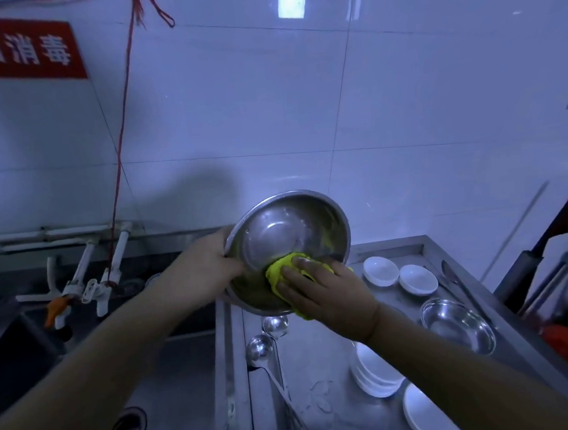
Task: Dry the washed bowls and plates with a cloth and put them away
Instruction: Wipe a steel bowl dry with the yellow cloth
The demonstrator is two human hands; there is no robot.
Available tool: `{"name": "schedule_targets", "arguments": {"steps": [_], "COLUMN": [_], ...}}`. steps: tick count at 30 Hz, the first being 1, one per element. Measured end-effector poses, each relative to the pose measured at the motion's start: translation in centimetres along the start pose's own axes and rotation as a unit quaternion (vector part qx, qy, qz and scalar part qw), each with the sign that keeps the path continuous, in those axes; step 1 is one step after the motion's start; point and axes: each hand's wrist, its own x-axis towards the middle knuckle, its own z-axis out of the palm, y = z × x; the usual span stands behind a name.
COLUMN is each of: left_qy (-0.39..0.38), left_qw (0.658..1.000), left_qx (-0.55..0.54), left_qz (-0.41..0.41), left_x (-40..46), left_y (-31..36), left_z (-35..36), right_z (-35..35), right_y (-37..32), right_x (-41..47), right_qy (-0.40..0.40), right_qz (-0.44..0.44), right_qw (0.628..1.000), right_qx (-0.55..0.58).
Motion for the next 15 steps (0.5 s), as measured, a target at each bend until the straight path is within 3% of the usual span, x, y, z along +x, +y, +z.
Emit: {"name": "schedule_targets", "arguments": {"steps": [3,5,9,12,15], "left_qy": [0.080,0.126,0.097,0.076,0.046], "left_qw": [0.996,0.987,0.958,0.970,0.995], "left_qx": [-0.008,-0.093,-0.271,-0.232,-0.086], "left_qz": [0.025,0.027,0.004,0.008,0.023], "left_x": [0.4,0.1,-0.6,-0.8,-0.9], "left_y": [0.4,-0.3,-2.1,-2.3,-2.0], "left_z": [0.5,2.8,6.0,5.1,2.7], "right_z": [-0.5,-0.6,-0.3,0.0,0.1], "right_y": [-0.5,-2.1,-4.4,-5.1,-3.6], "right_x": [0.7,1.8,3.1,2.0,0.0], "right_qy": [0.032,0.056,0.074,0.083,0.057], "right_qz": [0.068,0.139,0.214,0.173,0.065], "right_qw": [0.997,0.988,0.972,0.980,0.994], "right_qx": [0.007,0.037,0.065,0.060,0.064]}}
